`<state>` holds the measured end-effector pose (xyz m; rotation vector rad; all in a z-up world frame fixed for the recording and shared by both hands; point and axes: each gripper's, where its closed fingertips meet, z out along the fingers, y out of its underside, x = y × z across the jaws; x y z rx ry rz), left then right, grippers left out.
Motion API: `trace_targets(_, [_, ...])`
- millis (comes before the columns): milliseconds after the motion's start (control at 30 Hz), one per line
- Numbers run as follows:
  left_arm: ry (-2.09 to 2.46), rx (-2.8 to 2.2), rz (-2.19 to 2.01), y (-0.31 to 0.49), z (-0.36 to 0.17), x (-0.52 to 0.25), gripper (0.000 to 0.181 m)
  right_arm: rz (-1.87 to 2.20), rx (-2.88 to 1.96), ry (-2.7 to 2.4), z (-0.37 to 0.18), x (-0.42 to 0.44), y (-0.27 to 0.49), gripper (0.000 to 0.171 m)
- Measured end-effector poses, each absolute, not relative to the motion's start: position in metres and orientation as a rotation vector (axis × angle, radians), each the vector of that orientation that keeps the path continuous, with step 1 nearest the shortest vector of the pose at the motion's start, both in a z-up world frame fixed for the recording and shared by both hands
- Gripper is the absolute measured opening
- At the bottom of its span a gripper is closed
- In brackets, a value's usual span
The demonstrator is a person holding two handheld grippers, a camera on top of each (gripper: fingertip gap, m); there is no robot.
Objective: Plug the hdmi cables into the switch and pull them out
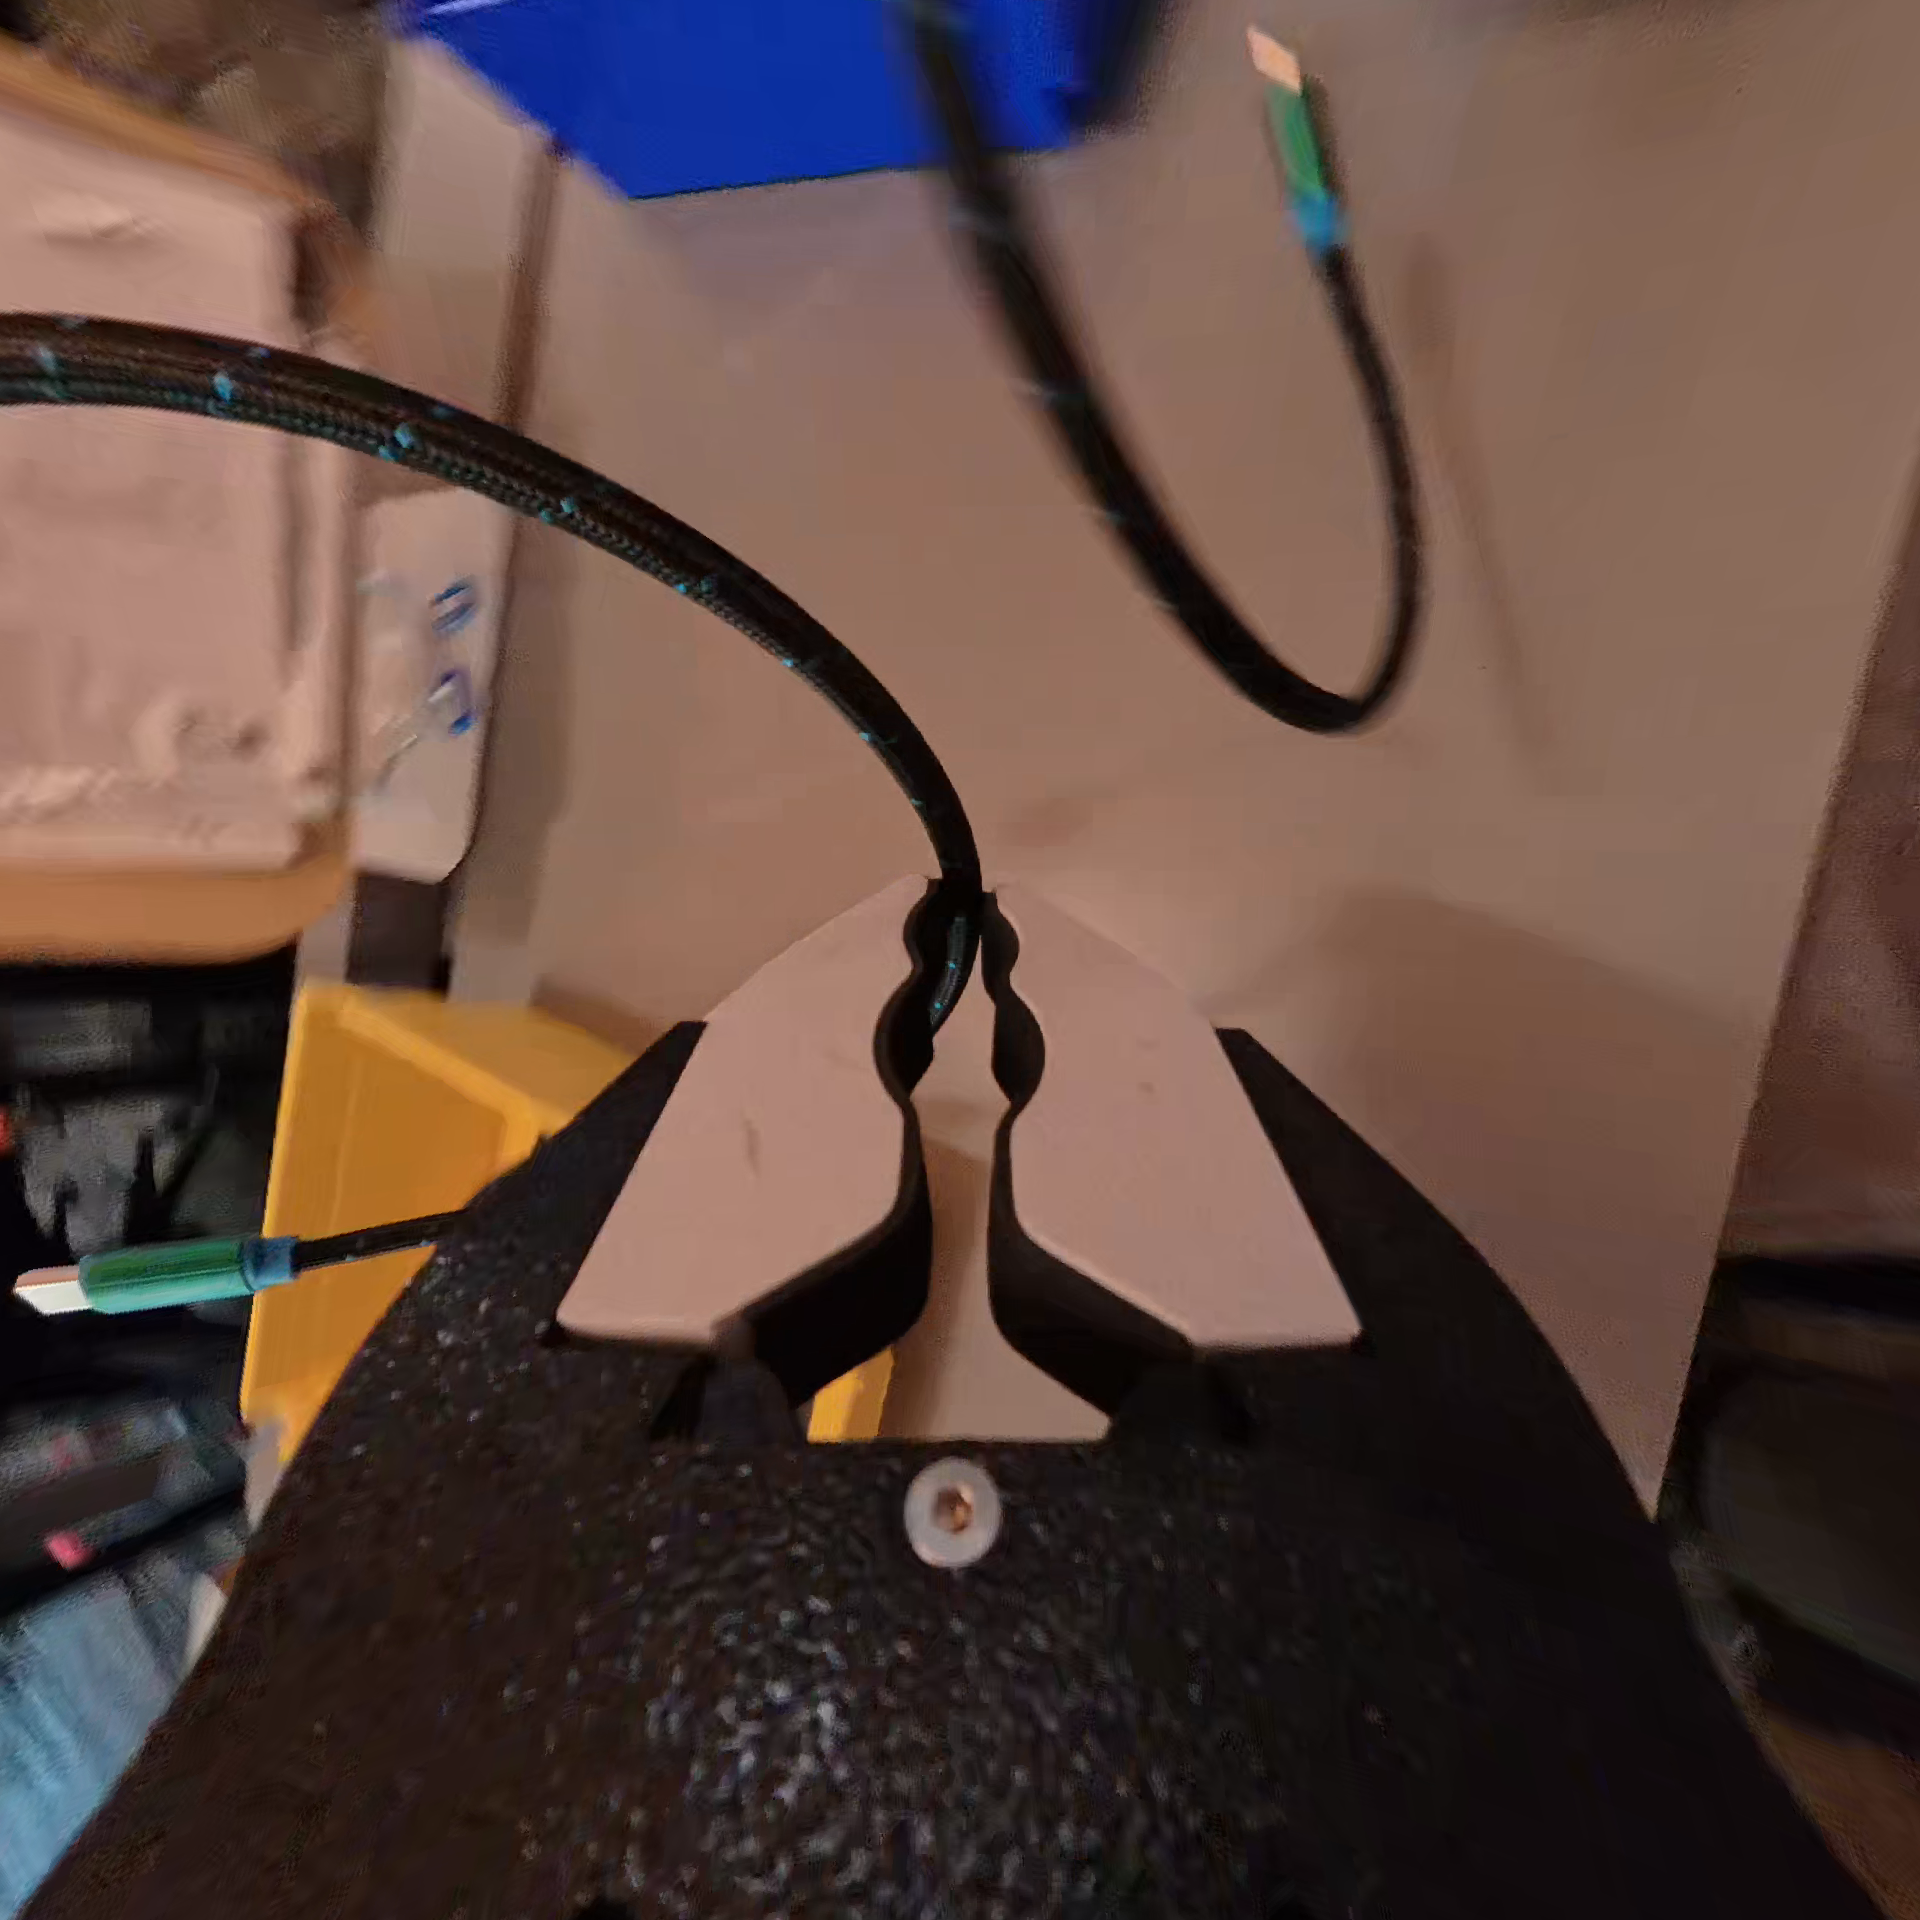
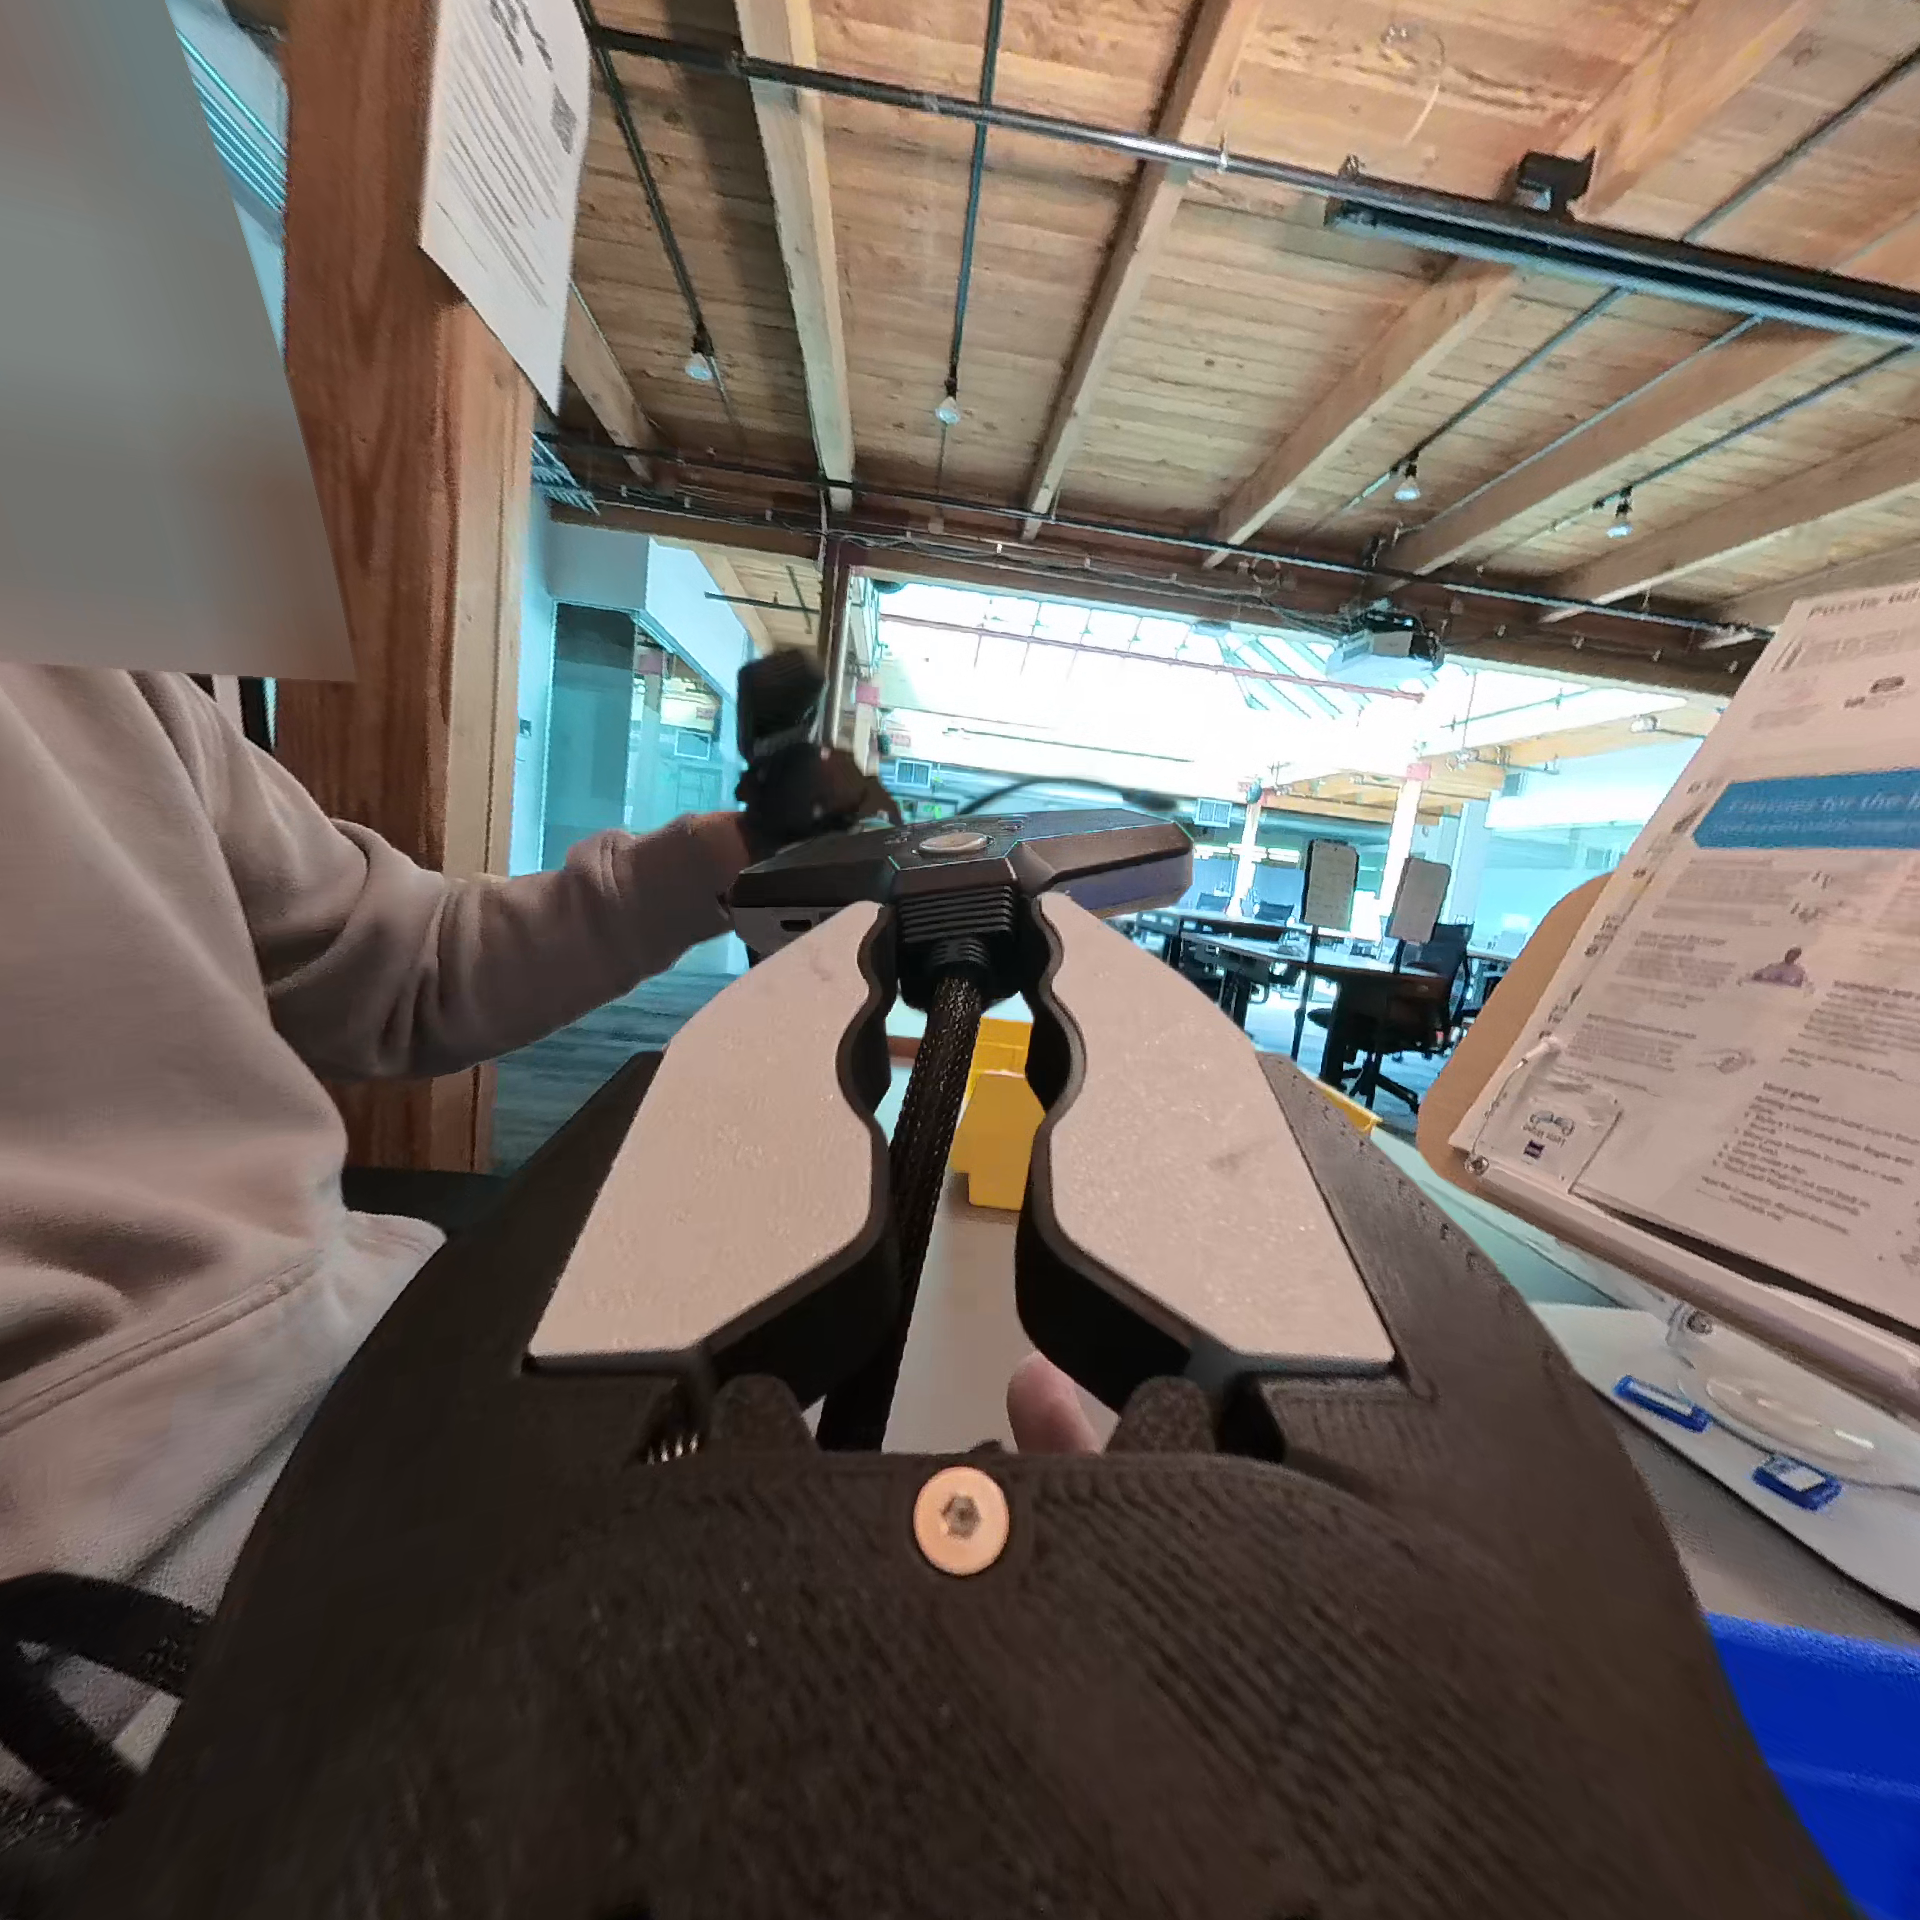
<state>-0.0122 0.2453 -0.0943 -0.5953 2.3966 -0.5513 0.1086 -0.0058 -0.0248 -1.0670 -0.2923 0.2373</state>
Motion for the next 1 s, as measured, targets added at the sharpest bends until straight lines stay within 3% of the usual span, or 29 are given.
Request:
trace_targets(233, [2.639,-0.058,-0.401,0.197,-0.205,-0.032,0.006,0.159,-1.078,-0.315,-0.023,0.115,-0.044,0.022])
trace_targets(467, [2.65,0.046,-0.424,0.185,-0.236,-0.039,0.006,0.128,-1.074,-0.249,-0.029,0.132,-0.06,0.022])
trace_targets(667, [2.77,-0.323,-0.732,0.185,-0.221,-0.045,0.028,0.148,-1.09,-0.264,-0.033,0.129,-0.055,0.022])
trace_targets(800, [2.531,-0.654,-1.07,0.185,-0.19,0.001,0.037,0.174,-1.09,-0.284,-0.034,0.125,-0.049,0.022])
trace_targets(1000, [2.3,-1.033,-0.912,0.208,-0.221,0.092,0.054,0.2,-1.101,-0.308,-0.036,0.12,-0.041,0.022])
